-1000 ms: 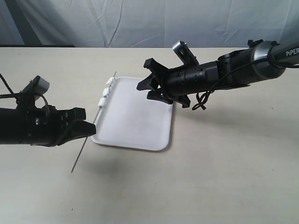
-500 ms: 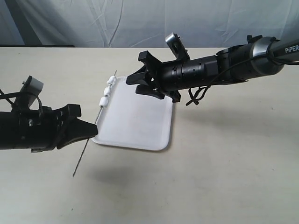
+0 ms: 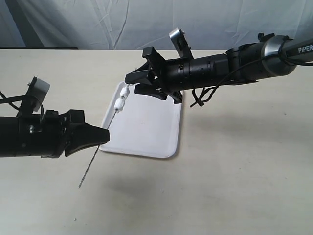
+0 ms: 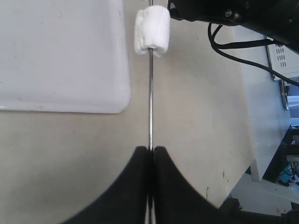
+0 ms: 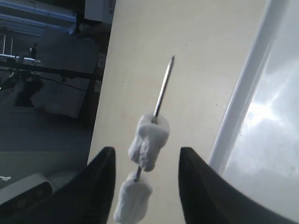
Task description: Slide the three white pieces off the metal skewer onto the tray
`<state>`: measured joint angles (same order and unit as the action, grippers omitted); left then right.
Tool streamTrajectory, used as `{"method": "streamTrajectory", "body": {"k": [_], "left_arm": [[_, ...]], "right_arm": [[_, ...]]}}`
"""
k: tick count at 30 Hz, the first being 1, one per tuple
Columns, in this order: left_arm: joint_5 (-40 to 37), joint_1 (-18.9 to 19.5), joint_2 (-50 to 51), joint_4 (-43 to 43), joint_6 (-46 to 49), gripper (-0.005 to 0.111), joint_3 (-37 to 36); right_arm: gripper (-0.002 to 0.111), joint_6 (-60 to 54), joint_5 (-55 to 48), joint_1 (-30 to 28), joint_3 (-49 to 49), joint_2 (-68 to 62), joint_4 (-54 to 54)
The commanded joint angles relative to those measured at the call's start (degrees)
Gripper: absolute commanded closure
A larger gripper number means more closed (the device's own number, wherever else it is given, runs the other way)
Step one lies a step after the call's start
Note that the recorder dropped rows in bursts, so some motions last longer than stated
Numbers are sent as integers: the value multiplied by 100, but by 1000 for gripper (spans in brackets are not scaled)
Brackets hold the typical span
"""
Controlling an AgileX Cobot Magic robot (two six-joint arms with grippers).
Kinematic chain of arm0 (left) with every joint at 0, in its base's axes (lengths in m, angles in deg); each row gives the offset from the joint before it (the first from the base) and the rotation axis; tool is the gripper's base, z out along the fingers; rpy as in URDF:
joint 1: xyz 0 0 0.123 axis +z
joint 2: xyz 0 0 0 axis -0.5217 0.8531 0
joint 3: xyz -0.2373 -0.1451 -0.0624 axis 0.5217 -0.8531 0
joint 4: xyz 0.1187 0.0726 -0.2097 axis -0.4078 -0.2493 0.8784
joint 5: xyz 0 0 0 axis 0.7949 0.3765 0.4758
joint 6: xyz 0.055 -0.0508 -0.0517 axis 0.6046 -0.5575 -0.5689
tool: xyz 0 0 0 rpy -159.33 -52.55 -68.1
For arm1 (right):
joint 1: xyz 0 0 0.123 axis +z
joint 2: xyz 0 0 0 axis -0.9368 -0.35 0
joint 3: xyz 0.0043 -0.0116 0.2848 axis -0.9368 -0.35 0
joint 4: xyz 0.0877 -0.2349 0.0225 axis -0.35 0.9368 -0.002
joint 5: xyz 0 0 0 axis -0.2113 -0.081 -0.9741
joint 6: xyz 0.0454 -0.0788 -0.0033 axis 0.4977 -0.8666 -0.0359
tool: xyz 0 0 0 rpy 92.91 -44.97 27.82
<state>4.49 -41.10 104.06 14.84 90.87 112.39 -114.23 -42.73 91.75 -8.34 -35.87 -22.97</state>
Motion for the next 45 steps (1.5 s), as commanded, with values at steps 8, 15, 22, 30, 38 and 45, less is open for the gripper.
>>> {"method": "streamTrajectory", "body": {"k": [8, 15, 22, 30, 38, 45], "left_arm": [[-173, -16, -30, 47, 38, 107, -41], [-173, -16, -30, 47, 38, 107, -41], [-160, -16, -30, 47, 25, 107, -86], [-134, -16, -41, 47, 35, 107, -368], [-219, -16, -653, 47, -7, 107, -1015], [181, -16, -1155, 47, -276, 107, -1623]], "right_arm": [[66, -58, 132, -43, 29, 28, -6], [67, -58, 81, -43, 29, 28, -6], [89, -71, 81, -43, 29, 28, -6], [89, -82, 91, -43, 29, 28, -6], [89, -449, 790, -43, 29, 28, -6], [88, -518, 903, -52, 29, 28, 36]]}}
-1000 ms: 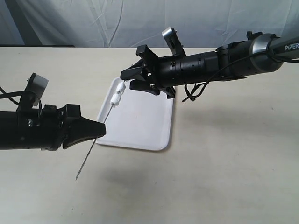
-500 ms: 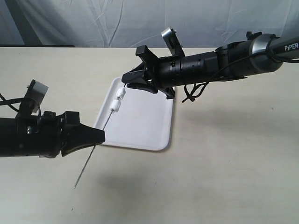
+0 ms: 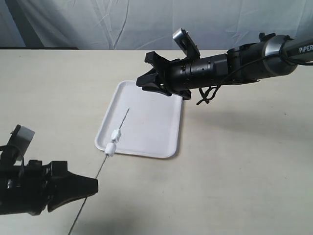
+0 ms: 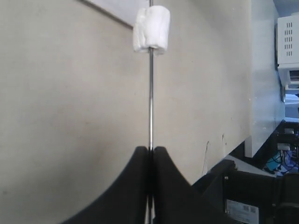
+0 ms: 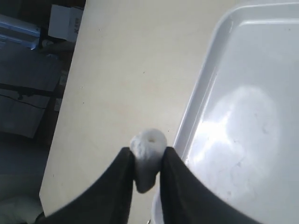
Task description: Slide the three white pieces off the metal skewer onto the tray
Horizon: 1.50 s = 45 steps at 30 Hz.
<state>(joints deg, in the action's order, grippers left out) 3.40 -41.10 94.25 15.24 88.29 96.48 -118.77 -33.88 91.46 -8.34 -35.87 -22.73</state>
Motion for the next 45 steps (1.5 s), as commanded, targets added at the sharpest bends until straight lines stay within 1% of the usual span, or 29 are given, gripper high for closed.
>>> {"method": "streamTrajectory", "body": {"k": [1, 3, 4, 5, 9, 11, 20, 27, 32, 45], "left_arm": [[379, -16, -187, 7, -18, 107, 49], [486, -16, -187, 7, -44, 107, 270], [547, -16, -187, 7, -44, 107, 344], [643, -16, -187, 7, -59, 107, 434], [1060, -16, -187, 7, -129, 107, 766], [1072, -16, -187, 7, -129, 107, 855], [766, -16, -177, 7, -89, 107, 940], [657, -16, -119, 7, 176, 107, 1038], [412, -16, 163, 7, 176, 107, 1184], [430, -16, 298, 7, 290, 107, 1184]], "right_arm": [[82, -65, 10, -24, 29, 28, 105], [64, 27, -49, -24, 29, 28, 177], [61, 40, -76, -24, 29, 28, 177], [61, 40, -122, -24, 29, 28, 177], [63, 109, -523, -2, 29, 28, 167], [64, 149, -836, 45, 29, 28, 167], [65, 149, -987, 321, 29, 28, 66], [65, 243, -1033, 333, 29, 28, 44], [65, 243, -1369, 333, 29, 28, -30], [65, 243, -1547, 355, 29, 28, -30]]}}
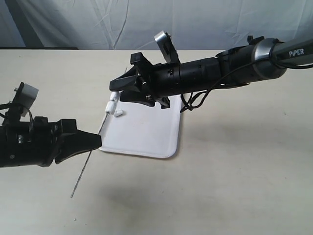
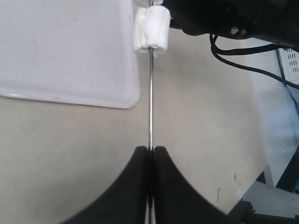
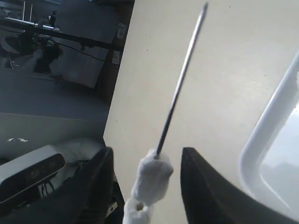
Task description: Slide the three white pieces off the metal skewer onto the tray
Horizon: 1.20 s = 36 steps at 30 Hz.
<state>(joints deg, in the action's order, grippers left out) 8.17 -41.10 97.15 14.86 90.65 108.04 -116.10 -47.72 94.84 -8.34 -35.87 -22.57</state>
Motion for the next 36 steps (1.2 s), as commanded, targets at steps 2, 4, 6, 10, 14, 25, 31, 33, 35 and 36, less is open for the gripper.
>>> {"method": "streamTrajectory", "body": {"k": [2, 4, 6, 10, 14, 25, 31, 33, 35, 36], "left_arm": [[-47, -16, 9, 45, 54, 107, 28], [-47, -16, 9, 45, 54, 107, 28], [-47, -16, 9, 45, 54, 107, 28], [-33, -16, 9, 45, 54, 107, 28], [-20, -16, 9, 45, 54, 107, 28], [85, -16, 9, 45, 54, 107, 28], [85, -16, 9, 45, 54, 107, 28], [85, -16, 9, 45, 54, 107, 28], [85, -16, 9, 45, 54, 107, 28], [85, -16, 9, 45, 54, 107, 28]], "right_arm": [[65, -13, -162, 65, 29, 28, -46], [65, -13, -162, 112, 29, 28, -46], [66, -13, -141, 162, 29, 28, -46], [69, -13, -79, 209, 29, 28, 150], [69, -13, -78, 209, 29, 28, 211], [69, -2, 77, 209, 29, 28, 401], [69, -2, 62, 209, 29, 28, 401], [69, -2, 35, 209, 29, 28, 401], [69, -2, 8, 209, 29, 28, 414], [69, 10, -16, 209, 29, 28, 414]]}}
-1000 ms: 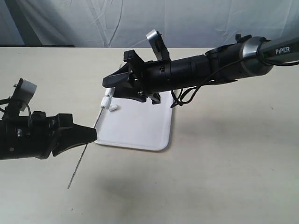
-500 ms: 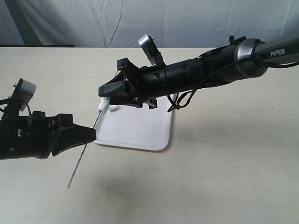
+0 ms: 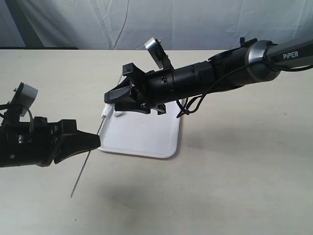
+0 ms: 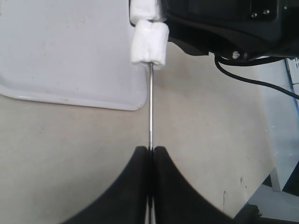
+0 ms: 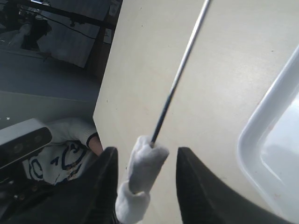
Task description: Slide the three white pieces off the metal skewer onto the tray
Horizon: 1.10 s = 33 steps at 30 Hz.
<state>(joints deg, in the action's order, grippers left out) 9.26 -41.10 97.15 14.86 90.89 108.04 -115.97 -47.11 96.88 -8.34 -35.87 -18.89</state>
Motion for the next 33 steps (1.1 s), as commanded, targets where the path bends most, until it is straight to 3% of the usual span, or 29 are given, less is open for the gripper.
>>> {"method": "streamTrajectory", "body": {"k": [1, 3, 9, 17, 24, 29, 33], "left_arm": [[-9, -16, 9, 45, 31, 107, 28], [-9, -16, 9, 45, 31, 107, 28], [-9, -16, 9, 45, 31, 107, 28], [-30, -16, 9, 45, 31, 107, 28], [-296, -16, -2, 45, -14, 107, -37], [6, -16, -141, 45, -2, 107, -461], [-239, -16, -354, 45, 23, 107, -834]], "right_arm": [[69, -3, -109, 5, 29, 28, 46], [71, -3, -175, 5, 29, 28, 46], [92, -43, -209, 5, 29, 28, 46], [92, -43, 9, 5, 29, 28, 3], [92, -192, 789, 5, 29, 28, -104], [92, -304, 1181, -5, 29, 28, -209], [92, -432, 1441, -5, 43, 28, -387]]}}
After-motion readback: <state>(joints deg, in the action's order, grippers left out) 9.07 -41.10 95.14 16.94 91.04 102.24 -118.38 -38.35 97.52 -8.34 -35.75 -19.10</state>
